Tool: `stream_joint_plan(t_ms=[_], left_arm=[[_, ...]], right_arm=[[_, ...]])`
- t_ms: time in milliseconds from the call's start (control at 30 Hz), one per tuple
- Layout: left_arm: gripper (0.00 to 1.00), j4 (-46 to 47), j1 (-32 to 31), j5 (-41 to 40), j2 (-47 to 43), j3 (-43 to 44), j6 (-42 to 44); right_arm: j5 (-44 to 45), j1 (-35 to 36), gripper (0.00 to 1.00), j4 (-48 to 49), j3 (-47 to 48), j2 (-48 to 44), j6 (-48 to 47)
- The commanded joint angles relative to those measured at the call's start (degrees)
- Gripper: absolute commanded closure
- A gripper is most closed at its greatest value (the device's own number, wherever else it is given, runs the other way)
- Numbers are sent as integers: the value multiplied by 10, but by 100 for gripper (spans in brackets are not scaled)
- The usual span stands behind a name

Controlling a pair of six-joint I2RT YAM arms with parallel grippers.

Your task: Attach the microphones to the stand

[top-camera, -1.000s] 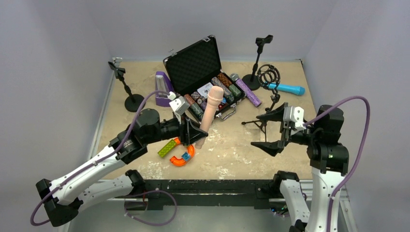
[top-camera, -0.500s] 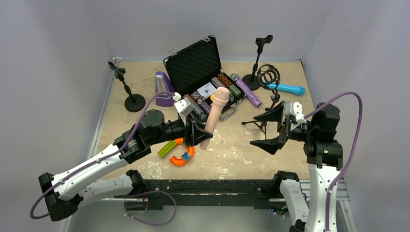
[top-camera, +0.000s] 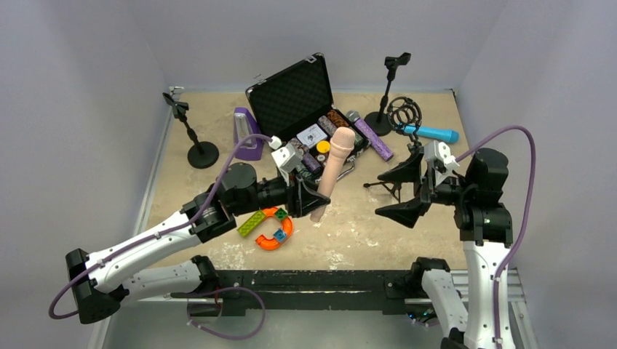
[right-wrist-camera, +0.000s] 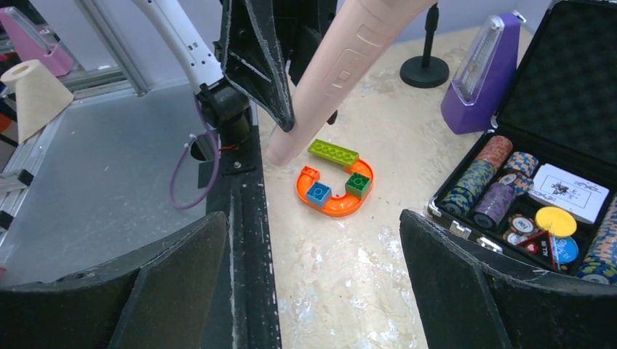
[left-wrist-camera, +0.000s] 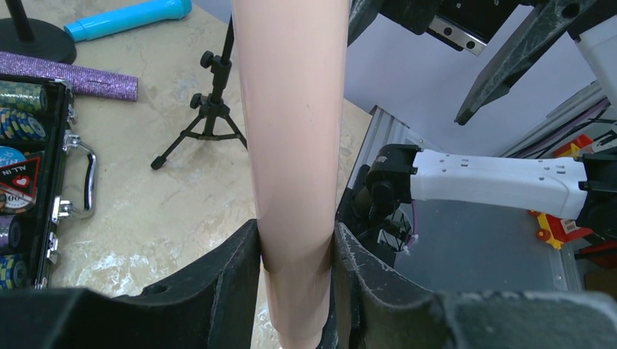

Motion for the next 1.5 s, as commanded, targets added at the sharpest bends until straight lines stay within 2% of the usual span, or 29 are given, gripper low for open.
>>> stream_joint_plan(t_ms=[0, 367, 500, 700, 1000, 1100, 1267, 1367, 1467], left_arm=[[100, 71, -5, -19, 7, 32, 1], [100, 92, -11, -54, 43, 55, -15], [100, 91, -16, -60, 62, 71, -19], [100, 83, -35, -66, 96, 105, -21], [100, 64, -57, -71, 144, 148, -18], [100, 63, -60, -71, 150, 152, -19], [100, 60, -62, -69, 157, 159, -19], [100, 57, -64, -62, 158, 162, -19], [100, 56, -65, -53, 163, 165, -19]], right_arm=[[17, 18, 8, 86, -6, 1, 91], [104, 57, 9, 270, -20, 13, 327], [155, 93, 10, 314, -20, 29, 398], [220, 146, 12, 343, 10, 68, 438], [240, 155, 14, 387, 53, 106, 493], [238, 155, 19, 400, 49, 106, 510], [218, 156, 34, 436, 19, 102, 540], [216, 157, 39, 440, 11, 101, 543], [215, 158, 52, 451, 10, 106, 549]])
